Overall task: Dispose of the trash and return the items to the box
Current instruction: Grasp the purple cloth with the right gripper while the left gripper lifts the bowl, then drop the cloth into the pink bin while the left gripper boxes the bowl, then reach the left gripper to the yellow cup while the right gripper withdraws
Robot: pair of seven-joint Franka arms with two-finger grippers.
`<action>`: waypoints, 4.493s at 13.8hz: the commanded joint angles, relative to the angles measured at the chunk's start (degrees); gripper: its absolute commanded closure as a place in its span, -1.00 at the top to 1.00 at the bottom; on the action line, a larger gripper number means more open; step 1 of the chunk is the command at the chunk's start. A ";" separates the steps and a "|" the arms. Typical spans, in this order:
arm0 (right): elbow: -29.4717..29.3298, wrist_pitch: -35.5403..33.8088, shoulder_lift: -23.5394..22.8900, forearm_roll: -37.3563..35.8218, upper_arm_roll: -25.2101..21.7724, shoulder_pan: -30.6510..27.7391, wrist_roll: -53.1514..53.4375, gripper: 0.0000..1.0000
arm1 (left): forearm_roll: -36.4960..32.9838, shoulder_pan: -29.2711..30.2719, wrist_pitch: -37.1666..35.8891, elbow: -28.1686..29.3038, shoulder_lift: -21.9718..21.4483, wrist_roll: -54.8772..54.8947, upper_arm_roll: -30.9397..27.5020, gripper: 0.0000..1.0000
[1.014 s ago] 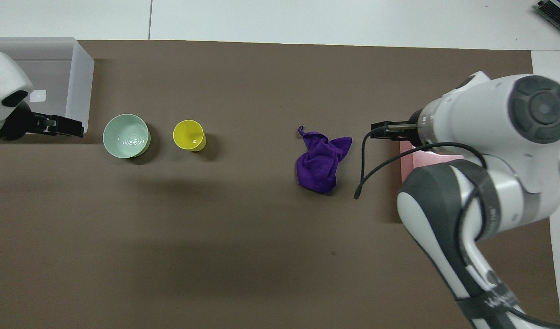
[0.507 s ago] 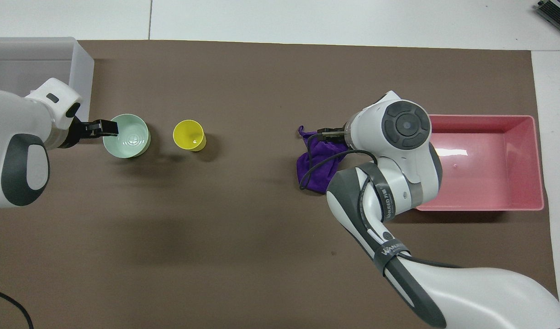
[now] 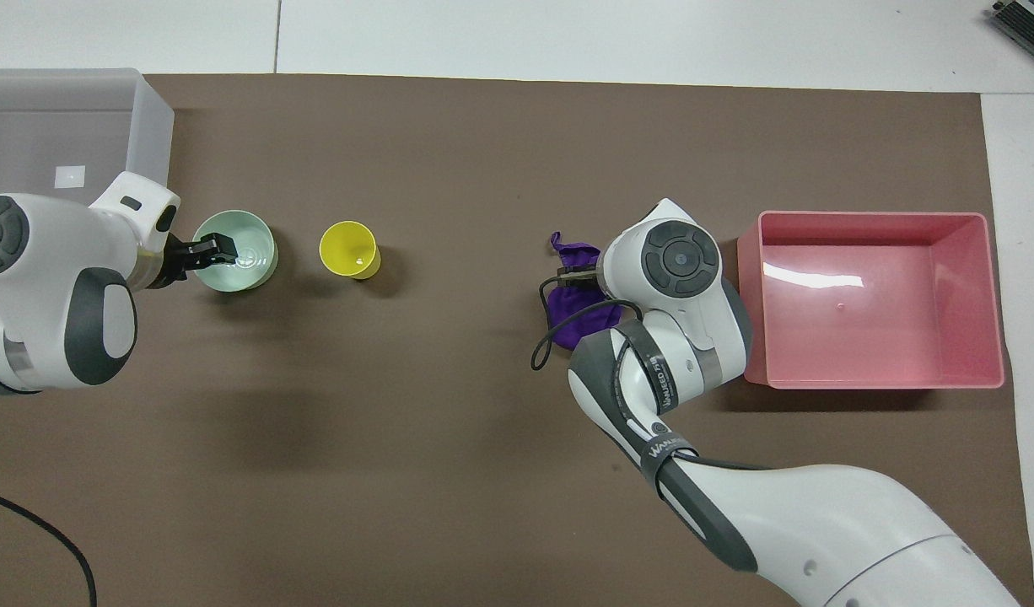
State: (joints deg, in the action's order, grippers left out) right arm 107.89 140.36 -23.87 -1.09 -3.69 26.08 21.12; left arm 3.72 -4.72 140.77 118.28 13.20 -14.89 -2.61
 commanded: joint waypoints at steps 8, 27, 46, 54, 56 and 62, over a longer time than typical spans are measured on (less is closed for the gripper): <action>0.57 -6.23 3.73 0.65 0.35 -0.42 2.00 -1.00 | 0.59 0.33 0.30 0.02 -1.07 -1.46 0.41 -1.00; -2.60 -27.52 26.24 -0.31 -0.44 -26.06 -15.48 -1.00 | -2.30 17.20 -14.22 -44.10 19.31 3.72 0.32 -1.00; 15.85 0.25 16.58 0.57 -0.36 -31.36 -15.76 -1.00 | -2.75 14.23 -9.62 -35.05 15.73 12.50 1.03 0.93; 11.48 -6.31 19.73 -0.40 -0.01 -31.01 -16.64 1.00 | -2.75 0.26 -26.41 -28.64 2.98 12.16 0.94 1.00; 9.54 -10.44 22.01 -0.40 0.17 -31.01 -16.72 1.00 | -2.75 -3.79 -26.34 -25.31 1.49 11.90 0.85 1.00; -1.69 -29.58 27.29 -0.40 0.35 -31.01 -16.72 1.00 | -2.75 -11.00 -12.64 -10.98 -2.39 7.24 0.94 1.00</action>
State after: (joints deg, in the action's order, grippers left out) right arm 110.84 116.73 3.11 -1.29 -3.81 -4.59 4.75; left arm 1.55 -13.57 123.90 100.86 14.25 -5.95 -0.76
